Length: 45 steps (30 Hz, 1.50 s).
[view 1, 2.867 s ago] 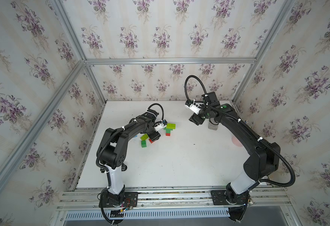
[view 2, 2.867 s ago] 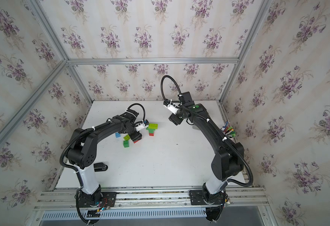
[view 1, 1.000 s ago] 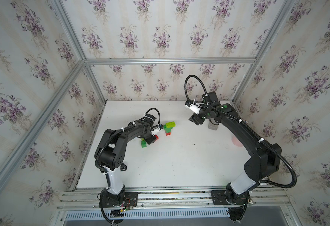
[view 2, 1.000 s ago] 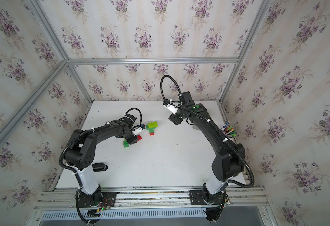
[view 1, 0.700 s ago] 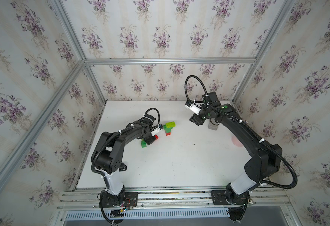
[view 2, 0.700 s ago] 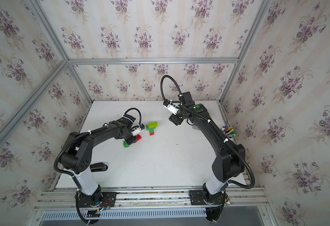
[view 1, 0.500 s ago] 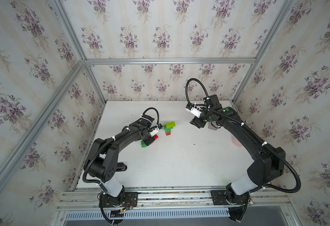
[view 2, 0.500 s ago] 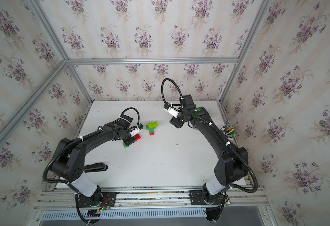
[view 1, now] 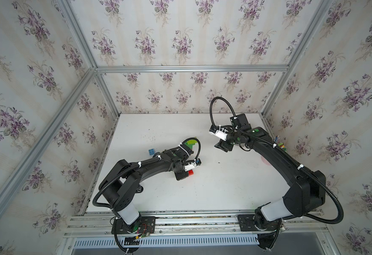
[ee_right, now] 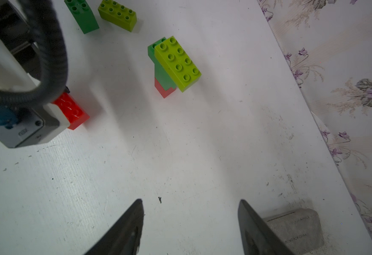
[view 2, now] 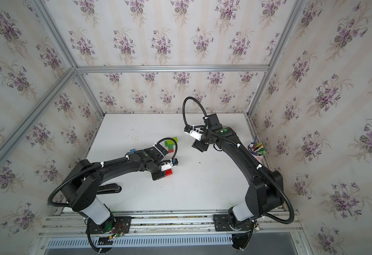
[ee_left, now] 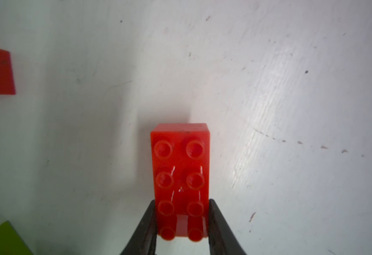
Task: Assemble a spoon with lego
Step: Place the lego brick at the center of the board, then pick up the lego brick from the center of the board.
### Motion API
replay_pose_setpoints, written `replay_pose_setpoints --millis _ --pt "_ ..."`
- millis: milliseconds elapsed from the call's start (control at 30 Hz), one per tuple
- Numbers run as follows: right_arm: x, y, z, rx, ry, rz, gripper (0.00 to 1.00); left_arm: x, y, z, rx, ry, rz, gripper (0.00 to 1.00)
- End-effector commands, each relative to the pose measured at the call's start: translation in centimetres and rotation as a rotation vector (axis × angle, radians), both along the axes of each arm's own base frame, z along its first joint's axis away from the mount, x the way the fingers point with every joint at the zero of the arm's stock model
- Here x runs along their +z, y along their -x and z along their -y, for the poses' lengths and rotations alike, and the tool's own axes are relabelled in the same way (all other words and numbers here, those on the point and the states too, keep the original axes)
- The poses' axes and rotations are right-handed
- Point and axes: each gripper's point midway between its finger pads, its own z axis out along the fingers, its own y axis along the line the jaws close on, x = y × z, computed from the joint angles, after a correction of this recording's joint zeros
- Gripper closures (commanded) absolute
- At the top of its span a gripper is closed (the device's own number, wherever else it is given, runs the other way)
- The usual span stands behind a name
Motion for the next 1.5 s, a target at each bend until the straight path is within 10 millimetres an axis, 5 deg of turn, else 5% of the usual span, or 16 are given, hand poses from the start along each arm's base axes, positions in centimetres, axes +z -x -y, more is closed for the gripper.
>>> replay_pose_setpoints --millis 0,433,533,667,833,1100,1267,1467 --pt "0.5 -0.2 -0.2 0.025 -0.003 0.036 0.32 -0.3 0.0 0.7 0.007 -0.002 -0.008 0.68" --pt "-0.2 0.0 0.1 0.027 0.016 0.033 0.32 -1.2 0.2 1.3 -0.026 -0.030 -0.024 0.56" --pt "-0.2 0.3 0.0 0.043 0.005 0.044 0.32 -0.1 0.0 1.6 -0.027 0.001 -0.005 0.54" --pt "-0.9 1.6 -0.8 0.125 -0.030 0.088 0.32 3.7 -0.5 1.6 -0.013 0.130 0.046 0.51" --pt "-2.0 3.9 -3.6 0.238 -0.086 0.119 0.31 7.6 -1.9 -1.8 0.095 0.266 0.086 0.49" --pt "-8.8 10.9 -11.7 0.505 -0.048 -0.012 0.32 11.8 -6.2 -11.2 0.511 0.372 0.217 0.50" --pt "-12.0 13.1 -14.5 0.573 -0.028 -0.093 0.34 11.8 -6.0 -13.1 0.560 0.357 0.250 0.48" --pt "-14.4 12.8 -15.7 0.568 0.006 -0.160 0.43 11.0 -5.6 -13.5 0.564 0.348 0.233 0.48"
